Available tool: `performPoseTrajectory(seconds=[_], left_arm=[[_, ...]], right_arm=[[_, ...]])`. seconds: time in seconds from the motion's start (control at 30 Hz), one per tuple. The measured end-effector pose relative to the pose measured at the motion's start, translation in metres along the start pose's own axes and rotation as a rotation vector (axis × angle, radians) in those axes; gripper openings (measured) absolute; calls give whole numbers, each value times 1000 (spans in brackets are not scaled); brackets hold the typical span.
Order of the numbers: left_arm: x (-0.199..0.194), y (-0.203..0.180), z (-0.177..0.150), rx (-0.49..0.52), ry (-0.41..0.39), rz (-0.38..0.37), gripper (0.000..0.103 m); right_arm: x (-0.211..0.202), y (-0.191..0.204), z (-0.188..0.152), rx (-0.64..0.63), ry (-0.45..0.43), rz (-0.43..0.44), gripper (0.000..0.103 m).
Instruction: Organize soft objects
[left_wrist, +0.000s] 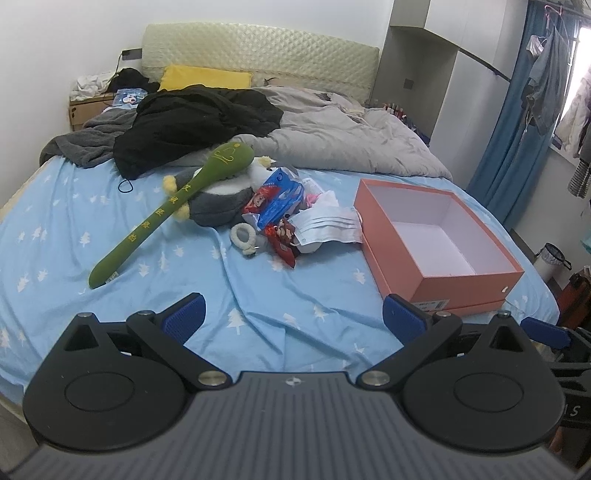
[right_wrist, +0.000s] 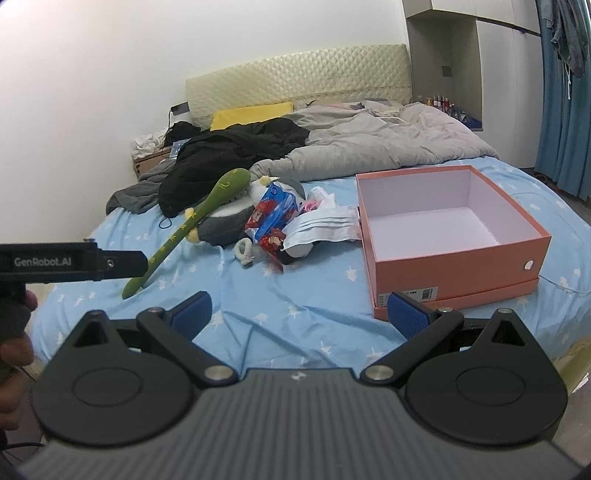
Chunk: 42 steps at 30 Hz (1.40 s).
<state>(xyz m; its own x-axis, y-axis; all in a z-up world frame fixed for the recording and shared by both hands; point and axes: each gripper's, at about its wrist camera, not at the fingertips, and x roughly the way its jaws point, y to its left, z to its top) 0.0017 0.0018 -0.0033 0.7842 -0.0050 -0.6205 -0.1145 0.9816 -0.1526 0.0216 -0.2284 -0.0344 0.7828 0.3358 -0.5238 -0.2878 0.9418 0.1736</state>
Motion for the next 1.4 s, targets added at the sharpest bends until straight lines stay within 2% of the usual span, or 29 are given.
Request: performPoseTrajectory(seconds=[1.23, 1.4], left_arm=[[4, -7, -5, 56, 11, -8, 103], [7, -1, -4, 35, 16, 3, 103]], right_arm=[[-4, -7, -5, 1, 10, 3, 103], [-2, -7, -9, 8, 22, 1, 103]])
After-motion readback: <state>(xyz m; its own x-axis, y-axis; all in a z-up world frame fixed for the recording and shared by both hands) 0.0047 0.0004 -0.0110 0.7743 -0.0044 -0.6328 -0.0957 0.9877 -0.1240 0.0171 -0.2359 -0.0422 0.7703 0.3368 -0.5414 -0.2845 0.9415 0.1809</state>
